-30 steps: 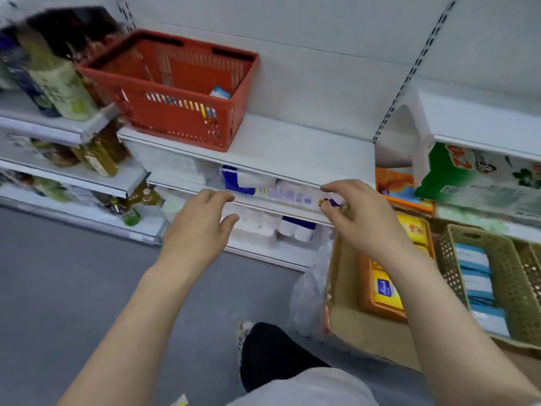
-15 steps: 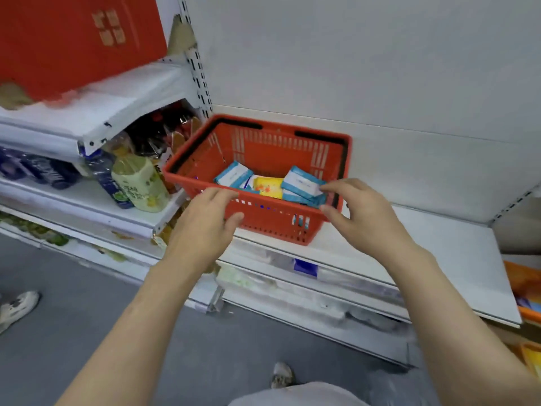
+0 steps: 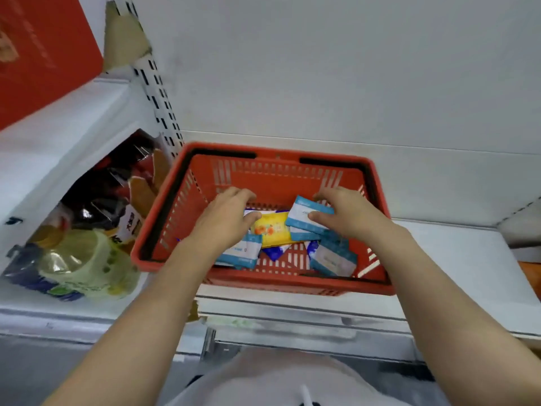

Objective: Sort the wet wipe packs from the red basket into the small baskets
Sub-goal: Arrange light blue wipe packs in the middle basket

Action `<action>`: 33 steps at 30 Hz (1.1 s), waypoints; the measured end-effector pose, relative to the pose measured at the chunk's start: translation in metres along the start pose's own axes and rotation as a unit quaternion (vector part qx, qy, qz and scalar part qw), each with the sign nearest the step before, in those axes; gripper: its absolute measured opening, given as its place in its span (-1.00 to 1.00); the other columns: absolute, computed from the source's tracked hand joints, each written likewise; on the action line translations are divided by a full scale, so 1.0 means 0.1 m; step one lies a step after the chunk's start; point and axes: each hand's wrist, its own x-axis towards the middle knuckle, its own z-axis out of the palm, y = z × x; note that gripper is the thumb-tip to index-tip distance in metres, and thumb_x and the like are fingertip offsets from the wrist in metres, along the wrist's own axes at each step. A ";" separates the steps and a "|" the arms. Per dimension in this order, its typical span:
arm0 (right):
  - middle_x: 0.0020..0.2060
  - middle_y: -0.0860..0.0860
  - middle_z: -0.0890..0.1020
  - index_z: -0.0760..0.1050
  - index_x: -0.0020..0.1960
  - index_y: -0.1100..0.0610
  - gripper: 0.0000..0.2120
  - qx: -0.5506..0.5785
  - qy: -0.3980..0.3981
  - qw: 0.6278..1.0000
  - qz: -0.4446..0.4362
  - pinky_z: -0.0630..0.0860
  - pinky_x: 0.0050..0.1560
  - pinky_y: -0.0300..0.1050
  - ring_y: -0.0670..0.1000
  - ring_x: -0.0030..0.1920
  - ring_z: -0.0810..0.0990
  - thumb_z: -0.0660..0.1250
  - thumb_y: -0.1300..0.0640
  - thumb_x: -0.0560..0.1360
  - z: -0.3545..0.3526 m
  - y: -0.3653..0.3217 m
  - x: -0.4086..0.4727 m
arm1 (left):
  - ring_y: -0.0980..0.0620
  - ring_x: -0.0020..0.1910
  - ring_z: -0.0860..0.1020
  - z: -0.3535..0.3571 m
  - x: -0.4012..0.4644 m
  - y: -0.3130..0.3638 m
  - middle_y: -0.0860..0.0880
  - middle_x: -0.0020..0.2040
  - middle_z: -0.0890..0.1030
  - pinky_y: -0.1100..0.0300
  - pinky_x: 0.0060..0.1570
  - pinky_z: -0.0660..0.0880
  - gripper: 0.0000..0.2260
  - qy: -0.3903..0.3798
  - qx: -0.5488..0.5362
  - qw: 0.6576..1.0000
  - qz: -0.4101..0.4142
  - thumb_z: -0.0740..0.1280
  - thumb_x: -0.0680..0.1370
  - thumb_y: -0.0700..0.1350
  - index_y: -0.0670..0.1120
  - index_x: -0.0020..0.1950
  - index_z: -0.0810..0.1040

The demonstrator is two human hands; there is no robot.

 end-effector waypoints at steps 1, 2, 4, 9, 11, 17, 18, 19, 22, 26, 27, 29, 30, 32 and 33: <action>0.25 0.10 0.58 0.46 0.35 0.07 -0.52 -0.012 -0.020 0.999 0.023 0.43 0.14 -0.06 0.14 0.23 0.53 0.38 -0.11 0.51 0.06 -0.01 0.16 | -0.09 0.30 0.44 0.02 0.12 -0.06 -0.05 0.31 0.47 0.00 0.25 0.41 -0.62 -0.023 0.007 1.000 0.006 0.31 0.59 0.08 -0.02 0.36 0.45; 0.25 0.12 0.58 0.44 0.35 0.10 -0.50 -0.021 -0.040 0.998 0.047 0.45 0.12 -0.04 0.16 0.23 0.54 0.38 -0.11 0.50 0.12 -0.02 0.31 | -0.09 0.30 0.44 0.04 0.22 -0.11 -0.06 0.31 0.47 0.00 0.25 0.41 -0.61 -0.044 0.011 0.999 0.013 0.31 0.59 0.09 -0.02 0.37 0.44; 0.19 0.15 0.59 0.44 0.28 0.13 -0.54 -0.045 -0.085 0.991 0.094 0.45 -0.01 -0.05 0.18 0.16 0.57 0.38 -0.10 0.50 0.25 -0.02 0.56 | -0.09 0.30 0.44 0.09 0.38 -0.19 -0.06 0.29 0.48 -0.01 0.26 0.41 -0.60 -0.079 0.010 0.996 0.027 0.31 0.58 0.11 -0.01 0.37 0.43; 0.25 0.16 0.51 0.32 0.36 0.17 -0.43 -0.082 -0.116 0.977 0.157 0.50 0.16 0.05 0.18 0.21 0.54 0.44 0.02 0.45 0.65 0.08 0.75 | -0.07 0.28 0.44 0.17 0.63 -0.28 -0.05 0.29 0.48 0.01 0.24 0.41 -0.56 -0.123 -0.006 0.991 0.050 0.32 0.56 0.14 0.00 0.39 0.42; 0.26 0.15 0.49 0.26 0.38 0.15 -0.36 -0.082 -0.095 0.979 0.158 0.50 0.16 0.07 0.18 0.23 0.51 0.48 0.06 0.42 0.81 0.13 0.72 | -0.07 0.29 0.43 0.20 0.67 -0.26 -0.04 0.30 0.48 0.03 0.22 0.39 -0.55 -0.133 -0.015 0.989 0.058 0.32 0.56 0.15 0.01 0.39 0.42; 0.32 0.11 0.39 0.24 0.39 0.02 -0.25 -0.161 -0.057 0.975 0.141 0.47 0.21 0.11 0.14 0.33 0.38 0.54 -0.07 0.33 0.87 0.21 0.79 | -0.09 0.31 0.41 0.30 0.78 -0.24 -0.07 0.33 0.47 0.00 0.24 0.39 -0.52 -0.172 0.003 0.983 0.062 0.31 0.56 0.16 -0.02 0.42 0.39; 0.30 0.10 0.43 0.26 0.37 0.03 -0.26 -0.156 -0.056 0.977 0.137 0.47 0.22 0.11 0.13 0.32 0.41 0.54 -0.07 0.33 0.87 0.22 0.79 | -0.10 0.31 0.41 0.32 0.80 -0.24 -0.08 0.33 0.47 0.00 0.23 0.40 -0.51 -0.175 0.009 0.983 0.062 0.32 0.56 0.16 -0.02 0.42 0.39; 0.27 0.09 0.47 0.28 0.35 0.05 -0.29 -0.143 -0.055 0.978 0.138 0.47 0.20 0.10 0.13 0.28 0.46 0.54 -0.07 0.33 0.86 0.24 0.78 | -0.10 0.31 0.41 0.34 0.81 -0.24 -0.08 0.33 0.47 0.01 0.22 0.40 -0.51 -0.177 0.014 0.982 0.062 0.32 0.56 0.17 -0.02 0.42 0.39; 0.12 0.07 0.57 0.31 0.30 0.08 -0.39 -0.088 -0.050 0.979 0.177 0.54 0.08 0.04 0.12 0.12 0.58 0.52 -0.02 0.37 0.79 0.29 0.73 | -0.10 0.29 0.42 0.42 0.86 -0.21 -0.08 0.32 0.48 0.03 0.19 0.40 -0.50 -0.192 0.025 0.979 0.066 0.33 0.55 0.17 -0.02 0.41 0.39; 0.06 0.08 0.61 0.52 0.14 0.11 -0.71 -0.083 -0.025 0.978 0.188 0.59 0.03 0.01 0.11 0.06 0.60 0.43 0.04 0.47 0.61 0.25 0.71 | -0.10 0.27 0.44 0.49 0.96 -0.14 -0.08 0.30 0.49 0.01 0.16 0.43 -0.52 -0.205 0.032 0.975 0.085 0.34 0.54 0.17 -0.04 0.38 0.42; 0.04 0.10 0.60 0.52 0.13 0.13 -0.72 -0.073 0.004 0.979 0.190 0.57 -0.02 0.00 0.13 0.06 0.59 0.42 0.04 0.47 0.53 0.23 0.70 | -0.11 0.25 0.45 0.51 1.00 -0.11 -0.09 0.28 0.50 0.00 0.15 0.45 -0.53 -0.203 0.033 0.974 0.094 0.34 0.55 0.16 -0.04 0.37 0.44; 0.04 0.14 0.62 0.48 0.16 0.16 -0.65 -0.006 0.058 0.975 0.214 0.47 -0.15 -0.03 0.20 0.05 0.62 0.44 0.03 0.45 0.31 0.22 0.64 | -0.11 0.22 0.48 0.59 1.07 -0.03 -0.08 0.24 0.53 -0.03 0.14 0.47 -0.56 -0.202 0.035 0.972 0.111 0.34 0.55 0.16 -0.04 0.34 0.47; 0.05 0.13 0.63 0.46 0.18 0.16 -0.62 0.043 0.085 0.969 0.227 0.44 -0.16 -0.05 0.20 0.05 0.62 0.45 0.02 0.45 0.19 0.21 0.60 | -0.11 0.21 0.48 0.64 1.10 0.01 -0.08 0.23 0.53 -0.04 0.14 0.47 -0.56 -0.206 0.033 0.971 0.117 0.34 0.55 0.16 -0.04 0.33 0.47; 0.08 0.07 0.65 0.48 0.18 0.12 -0.62 0.143 0.134 0.952 0.233 0.53 -0.09 -0.03 0.14 0.04 0.63 0.45 -0.02 0.45 -0.03 0.22 0.46 | -0.10 0.25 0.48 0.78 1.16 0.13 -0.07 0.26 0.53 -0.04 0.18 0.46 -0.54 -0.217 0.018 0.968 0.126 0.36 0.54 0.16 -0.03 0.35 0.47; 0.08 0.04 0.65 0.51 0.17 0.09 -0.64 0.184 0.153 0.943 0.230 0.58 -0.04 -0.01 0.10 0.03 0.64 0.45 -0.04 0.46 -0.10 0.21 0.36 | -0.10 0.27 0.46 0.86 1.18 0.19 -0.08 0.30 0.52 -0.04 0.22 0.45 -0.52 -0.222 0.007 0.966 0.129 0.37 0.53 0.15 -0.03 0.38 0.45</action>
